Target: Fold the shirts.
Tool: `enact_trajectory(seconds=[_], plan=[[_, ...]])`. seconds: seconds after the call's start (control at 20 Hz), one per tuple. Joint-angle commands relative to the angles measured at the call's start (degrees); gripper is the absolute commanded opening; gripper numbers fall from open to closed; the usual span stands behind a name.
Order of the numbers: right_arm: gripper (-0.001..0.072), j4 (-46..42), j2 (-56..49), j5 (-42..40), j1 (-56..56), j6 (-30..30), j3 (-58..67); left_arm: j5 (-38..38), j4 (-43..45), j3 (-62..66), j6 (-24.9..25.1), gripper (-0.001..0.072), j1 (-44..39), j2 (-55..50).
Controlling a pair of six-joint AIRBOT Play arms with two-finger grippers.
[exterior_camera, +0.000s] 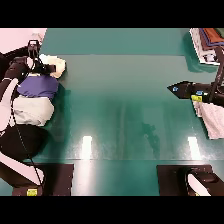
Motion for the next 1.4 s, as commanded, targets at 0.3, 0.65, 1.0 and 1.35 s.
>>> enact_trajectory(seconds=[0.3, 0.65, 1.0, 1.35], plan=[[0.0017, -3.9, -0.3, -1.8, 0.0, 0.2, 13.1, -15.1, 0.0, 17.9, 0.8, 0.0022, -1.6, 21.5], [0.0016, -6.6, -5.2, 2.7, 0.0, 0.1, 30.9, -33.7, -0.4, 19.5, 1.6, 0.0021, -18.6, 38.0], [0.0017, -6.4, -7.8, 11.2, 0.0, 0.2, 38.8, -38.5, -3.5, 3.3, -1.5, 0.0027, -44.0, 31.1], [0.0016, -6.5, -4.6, 13.2, 0.0, 0.2, 39.6, -36.1, -1.3, -5.5, -3.1, 0.0608, -39.5, 27.3]])
